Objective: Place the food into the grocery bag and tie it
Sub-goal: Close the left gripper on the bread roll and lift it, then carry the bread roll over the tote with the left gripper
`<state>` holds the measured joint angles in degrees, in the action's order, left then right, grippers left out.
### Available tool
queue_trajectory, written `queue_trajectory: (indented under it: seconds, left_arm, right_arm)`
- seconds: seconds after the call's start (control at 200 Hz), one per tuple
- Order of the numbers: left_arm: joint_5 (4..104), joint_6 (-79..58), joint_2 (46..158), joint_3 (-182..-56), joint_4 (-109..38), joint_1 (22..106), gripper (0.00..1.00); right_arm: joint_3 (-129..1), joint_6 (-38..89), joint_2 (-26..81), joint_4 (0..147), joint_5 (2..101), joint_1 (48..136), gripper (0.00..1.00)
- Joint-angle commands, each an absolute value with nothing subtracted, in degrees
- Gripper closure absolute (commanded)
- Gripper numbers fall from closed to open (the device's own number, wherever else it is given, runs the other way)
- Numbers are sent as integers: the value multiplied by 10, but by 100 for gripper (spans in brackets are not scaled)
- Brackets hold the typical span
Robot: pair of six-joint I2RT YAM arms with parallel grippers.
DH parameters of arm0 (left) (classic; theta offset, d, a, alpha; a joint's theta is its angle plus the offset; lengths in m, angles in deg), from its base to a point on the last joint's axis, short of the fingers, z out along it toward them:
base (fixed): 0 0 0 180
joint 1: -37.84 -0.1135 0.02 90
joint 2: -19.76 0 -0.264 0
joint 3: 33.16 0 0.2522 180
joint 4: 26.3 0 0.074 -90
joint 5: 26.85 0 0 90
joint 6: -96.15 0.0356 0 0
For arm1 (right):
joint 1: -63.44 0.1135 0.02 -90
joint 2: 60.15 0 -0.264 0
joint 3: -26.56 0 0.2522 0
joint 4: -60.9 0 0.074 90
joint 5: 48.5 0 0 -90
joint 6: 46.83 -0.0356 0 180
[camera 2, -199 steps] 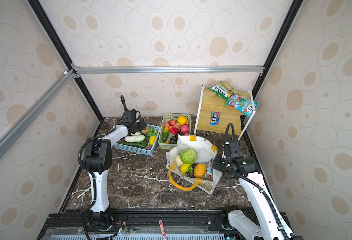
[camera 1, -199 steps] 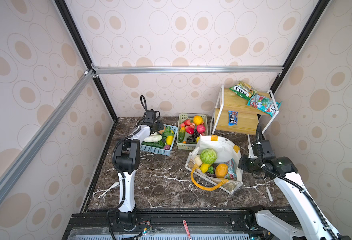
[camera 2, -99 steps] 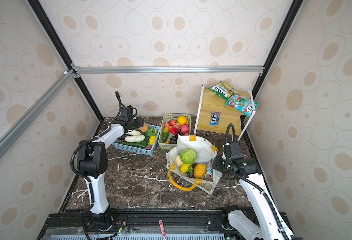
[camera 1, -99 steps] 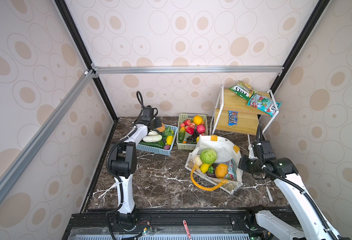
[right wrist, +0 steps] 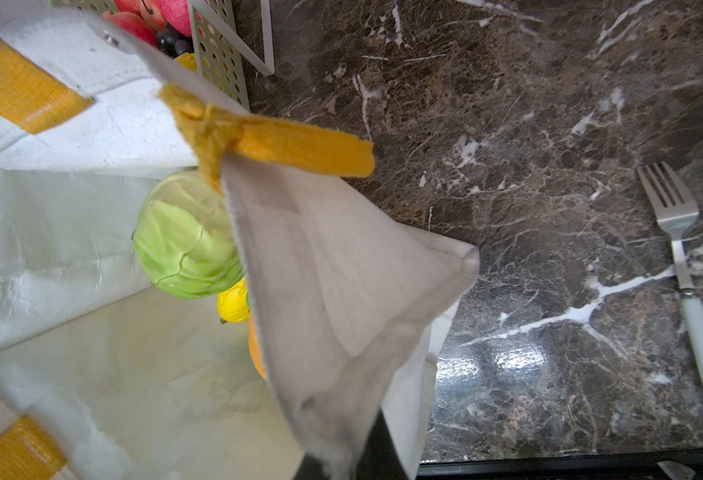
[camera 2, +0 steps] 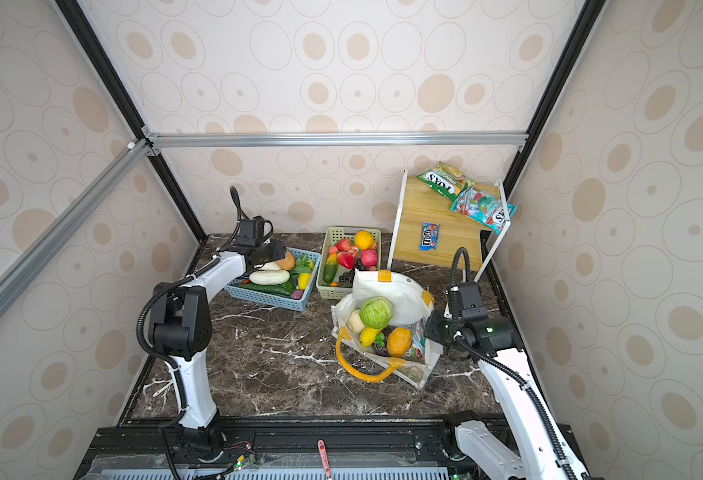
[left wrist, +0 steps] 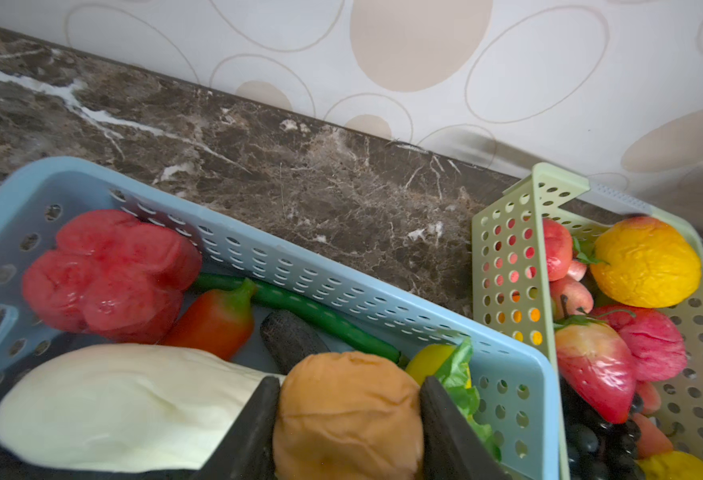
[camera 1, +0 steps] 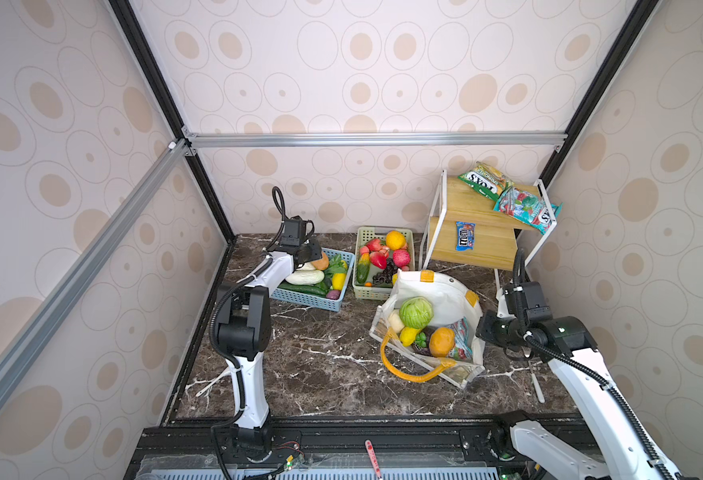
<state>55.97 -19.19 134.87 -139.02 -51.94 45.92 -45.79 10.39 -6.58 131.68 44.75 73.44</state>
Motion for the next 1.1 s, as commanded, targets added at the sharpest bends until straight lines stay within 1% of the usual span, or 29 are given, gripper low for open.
queue_trajectory:
  seconds: [0.0, 0.115, 0.485, 0.655, 0.87, 1.095]
  left_arm:
    - [550, -199, 1304, -1391, -517, 454, 56]
    - [533, -209, 1285, -1385, -517, 454, 56]
    - [452, -275, 1181, -1299, -459, 459, 56]
    - [437, -289, 1146, -1280, -461, 472, 56]
    - [420, -306, 1106, -1267, -463, 501, 56]
    - [427, -322, 1067, -1257, -465, 562, 56]
  right_arm:
    - [-455, 100, -75, 1328, 451, 735, 91]
    - [-456, 101, -76, 1328, 451, 735, 91]
    - [-453, 102, -73, 1325, 451, 735, 91]
    - [-454, 104, -64, 1316, 456, 735, 91]
    - [-456, 107, -53, 1309, 458, 735, 91]
    - [-454, 102, -42, 1292, 469, 735, 91]
